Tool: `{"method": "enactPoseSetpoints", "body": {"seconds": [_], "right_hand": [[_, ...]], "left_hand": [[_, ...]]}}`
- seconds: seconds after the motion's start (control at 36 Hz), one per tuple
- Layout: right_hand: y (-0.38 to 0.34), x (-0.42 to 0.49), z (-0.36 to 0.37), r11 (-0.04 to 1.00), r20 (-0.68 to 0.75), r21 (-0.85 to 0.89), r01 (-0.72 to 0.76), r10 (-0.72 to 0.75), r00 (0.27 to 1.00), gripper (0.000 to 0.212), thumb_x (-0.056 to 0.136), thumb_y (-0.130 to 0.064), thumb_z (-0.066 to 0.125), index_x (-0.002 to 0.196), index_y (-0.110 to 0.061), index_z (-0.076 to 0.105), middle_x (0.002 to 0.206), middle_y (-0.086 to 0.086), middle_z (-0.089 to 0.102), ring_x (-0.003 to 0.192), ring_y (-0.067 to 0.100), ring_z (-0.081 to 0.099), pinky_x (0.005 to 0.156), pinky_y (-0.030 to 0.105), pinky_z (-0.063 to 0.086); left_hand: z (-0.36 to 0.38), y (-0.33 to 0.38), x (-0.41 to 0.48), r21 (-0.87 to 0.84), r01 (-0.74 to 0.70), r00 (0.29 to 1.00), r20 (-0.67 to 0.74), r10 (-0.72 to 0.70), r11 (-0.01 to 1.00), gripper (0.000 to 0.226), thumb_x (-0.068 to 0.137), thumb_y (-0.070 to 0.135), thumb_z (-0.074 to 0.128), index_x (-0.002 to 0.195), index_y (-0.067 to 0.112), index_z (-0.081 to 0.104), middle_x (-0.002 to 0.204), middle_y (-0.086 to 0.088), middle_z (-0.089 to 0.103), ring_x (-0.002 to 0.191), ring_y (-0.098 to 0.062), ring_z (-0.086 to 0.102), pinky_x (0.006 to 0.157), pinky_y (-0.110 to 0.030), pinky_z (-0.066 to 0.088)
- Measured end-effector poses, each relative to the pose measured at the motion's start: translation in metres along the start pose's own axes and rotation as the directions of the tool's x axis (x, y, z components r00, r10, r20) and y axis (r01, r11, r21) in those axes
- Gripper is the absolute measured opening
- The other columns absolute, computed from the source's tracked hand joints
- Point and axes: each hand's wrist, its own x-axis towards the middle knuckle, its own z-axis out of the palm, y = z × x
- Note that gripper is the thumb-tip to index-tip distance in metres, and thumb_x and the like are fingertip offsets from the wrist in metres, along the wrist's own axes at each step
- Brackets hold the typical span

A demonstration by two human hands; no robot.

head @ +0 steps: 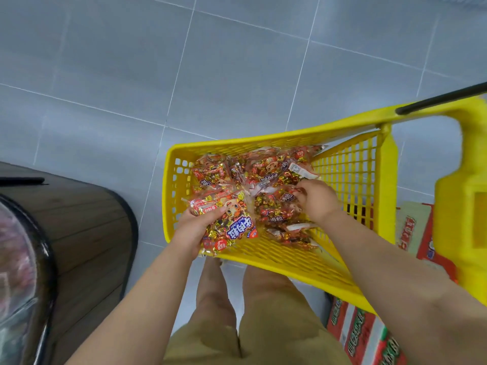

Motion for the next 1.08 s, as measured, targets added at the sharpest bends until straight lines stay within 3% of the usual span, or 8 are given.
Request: {"method": "enactPoseSetpoints", "body": {"seconds": [0.17, 0.31, 0.39, 0.44, 0.5, 0.58, 0.78, 1.08], "right_hand": [[-0.034, -0.038, -0.052, 0.888, 0.010, 0.458, -0.039, 0.038, 0.999, 0.038, 0.094, -0.034, 0.054, 0.126, -0.015, 0.054, 0.113, 0.005, 0.064, 0.101, 0.023, 0.060, 0.084, 0.035, 0.050], [-0.081, -0.058, -0.085, 0.651, 0.049, 0.756, -0.074, 0.057, 0.997, 0.047, 0.093, -0.041, 0.053, 0.132, -0.015, 0.051, 0.124, -0.002, 0.059, 0.116, 0.014, 0.053, 0.074, 0.010, 0.041], [-0.121, -0.068, -0.101, 0.463, 0.181, 0.868, -0.180, 0.043, 0.983, 0.056, 0.091, -0.042, 0.056, 0.139, -0.016, 0.044, 0.139, 0.005, 0.050, 0.124, 0.024, 0.049, 0.100, 0.037, 0.043], [-0.151, -0.075, -0.108, 0.359, 0.244, 0.907, -0.218, -0.026, 0.970, 0.045, 0.091, -0.038, 0.057, 0.130, -0.016, 0.052, 0.126, 0.007, 0.061, 0.111, 0.029, 0.060, 0.082, 0.049, 0.054], [-0.182, -0.086, -0.115, 0.356, 0.249, 0.912, -0.205, -0.081, 0.965, 0.026, 0.092, -0.038, 0.055, 0.107, -0.018, 0.063, 0.101, 0.001, 0.071, 0.088, 0.023, 0.070, 0.058, 0.036, 0.056], [-0.227, -0.106, -0.112, 0.331, 0.297, 0.918, -0.220, -0.203, 0.933, 0.022, 0.095, -0.037, 0.052, 0.091, -0.018, 0.063, 0.076, -0.005, 0.074, 0.065, 0.013, 0.071, 0.046, 0.025, 0.052], [-0.334, -0.168, -0.067, 0.362, 0.360, 0.911, -0.200, -0.454, 0.815, 0.017, 0.088, -0.009, 0.060, 0.105, -0.009, 0.061, 0.088, 0.009, 0.074, 0.072, 0.022, 0.071, 0.054, 0.034, 0.056], [-0.460, -0.269, 0.047, 0.497, 0.530, 0.823, -0.275, -0.497, 0.688, 0.023, 0.085, -0.005, 0.063, 0.107, -0.008, 0.059, 0.090, 0.014, 0.073, 0.074, 0.026, 0.072, 0.061, 0.040, 0.059]], "left_hand": [[-0.007, 0.027, -0.045, -0.077, -0.098, 0.995, -0.018, 0.097, 0.992, 0.082, 0.045, 0.026, 0.088, 0.120, 0.011, 0.060, 0.102, -0.012, 0.074, 0.088, -0.029, 0.072, 0.071, -0.042, 0.059], [-0.033, 0.047, -0.090, -0.166, -0.182, 0.983, -0.059, 0.175, 0.969, 0.048, 0.067, 0.017, 0.081, 0.111, 0.009, 0.064, 0.096, -0.016, 0.074, 0.082, -0.032, 0.072, 0.073, -0.048, 0.059], [-0.059, 0.056, -0.118, -0.249, -0.243, 0.970, -0.085, 0.228, 0.938, 0.046, 0.070, 0.017, 0.078, 0.113, 0.010, 0.062, 0.094, -0.017, 0.074, 0.079, -0.033, 0.073, 0.066, -0.046, 0.059], [-0.081, 0.059, -0.137, -0.316, -0.278, 0.960, -0.100, 0.260, 0.907, 0.045, 0.070, 0.016, 0.077, 0.112, 0.009, 0.062, 0.091, -0.016, 0.074, 0.074, -0.031, 0.073, 0.060, -0.043, 0.059], [-0.106, 0.059, -0.155, -0.372, -0.320, 0.947, -0.116, 0.298, 0.872, 0.039, 0.071, 0.017, 0.075, 0.108, 0.008, 0.064, 0.089, -0.016, 0.075, 0.072, -0.030, 0.073, 0.058, -0.041, 0.058], [-0.150, 0.051, -0.180, -0.435, -0.386, 0.922, -0.149, 0.357, 0.814, 0.040, 0.072, 0.018, 0.072, 0.110, 0.008, 0.064, 0.097, -0.018, 0.073, 0.077, -0.031, 0.072, 0.066, -0.046, 0.060], [-0.265, -0.003, -0.232, -0.587, -0.494, 0.867, -0.285, 0.408, 0.641, 0.018, 0.080, 0.016, 0.065, 0.098, 0.010, 0.065, 0.081, -0.014, 0.075, 0.066, -0.028, 0.073, 0.048, -0.039, 0.056], [-0.430, -0.137, -0.281, -0.676, -0.582, 0.811, -0.519, 0.269, 0.452, 0.044, 0.064, 0.021, 0.075, 0.105, 0.009, 0.065, 0.087, -0.015, 0.075, 0.070, -0.028, 0.073, 0.057, -0.039, 0.059]]}}
